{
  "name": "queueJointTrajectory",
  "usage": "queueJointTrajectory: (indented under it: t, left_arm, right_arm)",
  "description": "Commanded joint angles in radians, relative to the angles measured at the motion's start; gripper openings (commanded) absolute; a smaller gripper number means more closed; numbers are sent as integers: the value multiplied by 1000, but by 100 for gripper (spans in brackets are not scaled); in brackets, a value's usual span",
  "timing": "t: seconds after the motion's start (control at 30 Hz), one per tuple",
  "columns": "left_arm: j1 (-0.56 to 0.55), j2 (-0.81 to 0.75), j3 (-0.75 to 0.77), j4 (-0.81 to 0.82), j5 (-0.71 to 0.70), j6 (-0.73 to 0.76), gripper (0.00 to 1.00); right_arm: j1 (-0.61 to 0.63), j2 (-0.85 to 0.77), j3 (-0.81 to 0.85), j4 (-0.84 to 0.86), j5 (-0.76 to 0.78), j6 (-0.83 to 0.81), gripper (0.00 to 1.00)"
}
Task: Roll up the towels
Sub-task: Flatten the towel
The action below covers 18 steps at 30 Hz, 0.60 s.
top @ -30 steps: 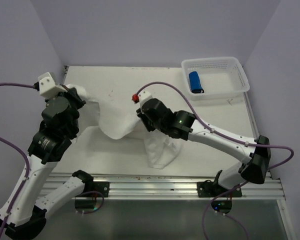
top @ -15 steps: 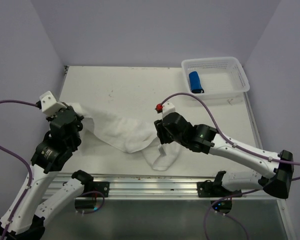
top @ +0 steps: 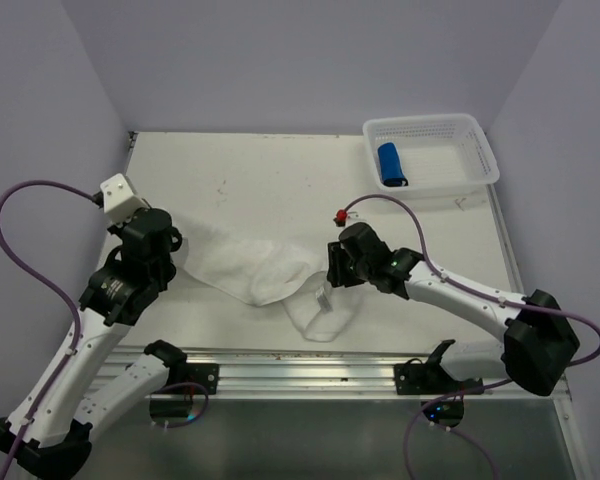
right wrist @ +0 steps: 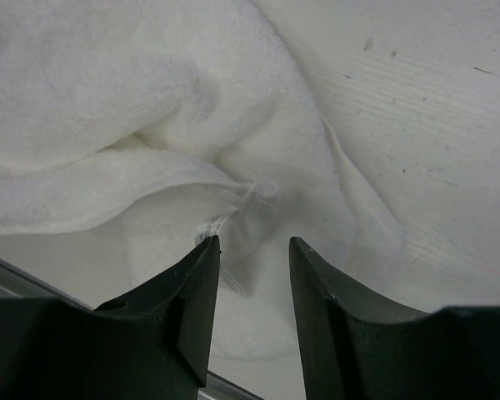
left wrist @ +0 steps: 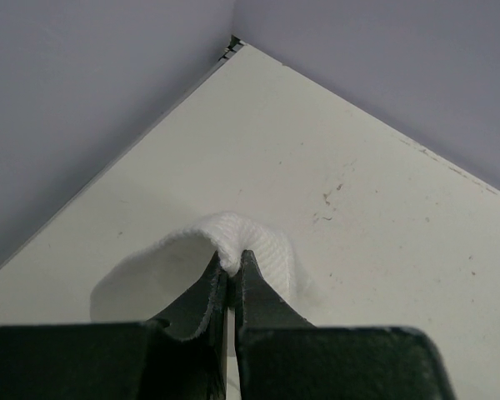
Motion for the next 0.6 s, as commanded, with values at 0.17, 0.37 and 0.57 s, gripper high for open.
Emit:
queueJointTrajectory:
  t: [0.17,0.37,0.57]
  left_arm:
    - [13,41,45,72,8,25,0]
    - [19,49,53,85,20,42,0]
    - [28,67,53,97,43,42,0]
  right_arm:
    - [-17,149,49,116,-57,-5,43]
    - [-20,192,59,141,-44,-11,47]
    - [-24,211,57,204,-82,-25,37]
